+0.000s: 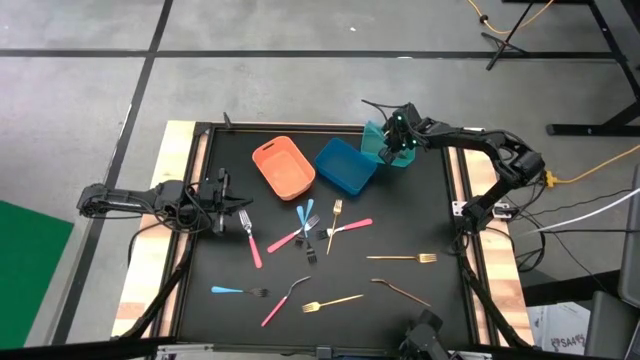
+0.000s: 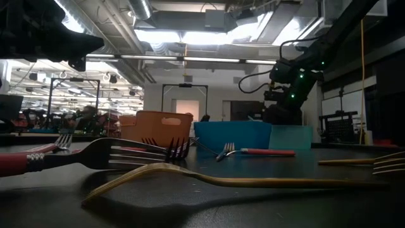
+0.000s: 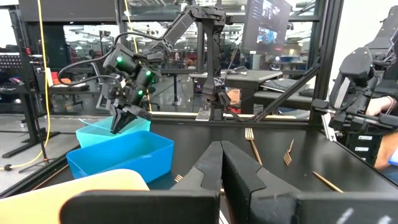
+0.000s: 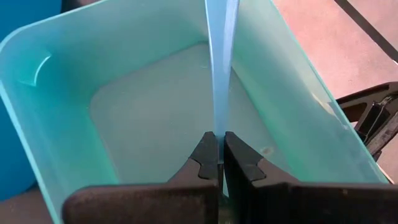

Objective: Sort silverware by color (type)
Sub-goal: Put the blue fork into the green bin, then put the gold fork into the blue bin

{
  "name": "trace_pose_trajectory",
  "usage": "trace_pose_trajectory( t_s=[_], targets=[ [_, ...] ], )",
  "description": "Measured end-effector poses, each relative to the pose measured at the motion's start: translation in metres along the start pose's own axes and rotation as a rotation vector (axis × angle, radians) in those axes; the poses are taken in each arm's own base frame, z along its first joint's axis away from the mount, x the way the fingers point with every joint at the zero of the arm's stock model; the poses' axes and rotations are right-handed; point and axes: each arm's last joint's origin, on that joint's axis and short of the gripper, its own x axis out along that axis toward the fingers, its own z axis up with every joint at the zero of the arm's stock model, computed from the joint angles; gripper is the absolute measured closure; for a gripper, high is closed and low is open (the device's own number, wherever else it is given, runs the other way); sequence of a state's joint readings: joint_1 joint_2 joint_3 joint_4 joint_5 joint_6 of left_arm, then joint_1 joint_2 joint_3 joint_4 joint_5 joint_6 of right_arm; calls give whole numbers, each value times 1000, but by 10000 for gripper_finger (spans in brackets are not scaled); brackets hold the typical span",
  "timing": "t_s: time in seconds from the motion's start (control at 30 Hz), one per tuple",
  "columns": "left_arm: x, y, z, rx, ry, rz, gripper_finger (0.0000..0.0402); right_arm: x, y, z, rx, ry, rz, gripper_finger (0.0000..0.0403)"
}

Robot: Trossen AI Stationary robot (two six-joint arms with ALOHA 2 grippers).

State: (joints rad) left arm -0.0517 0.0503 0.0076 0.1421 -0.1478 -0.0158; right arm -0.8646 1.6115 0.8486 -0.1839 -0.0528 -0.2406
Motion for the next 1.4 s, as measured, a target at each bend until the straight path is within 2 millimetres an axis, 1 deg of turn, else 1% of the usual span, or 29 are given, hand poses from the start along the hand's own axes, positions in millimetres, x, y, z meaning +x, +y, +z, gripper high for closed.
trace_pose_trajectory(
  t_s=[0.33, 0.6, 0.77, 1.4],
  targets=[
    [0, 0, 0, 0, 0, 0, 401, 0, 0, 0, 0, 0, 0, 398],
    [0, 0, 0, 0, 0, 0, 401, 0, 0, 0, 0, 0, 0, 350],
    [0, 0, 0, 0, 0, 0, 401, 0, 0, 0, 0, 0, 0, 334],
    [0, 0, 0, 0, 0, 0, 401, 0, 0, 0, 0, 0, -1, 331]
  ],
)
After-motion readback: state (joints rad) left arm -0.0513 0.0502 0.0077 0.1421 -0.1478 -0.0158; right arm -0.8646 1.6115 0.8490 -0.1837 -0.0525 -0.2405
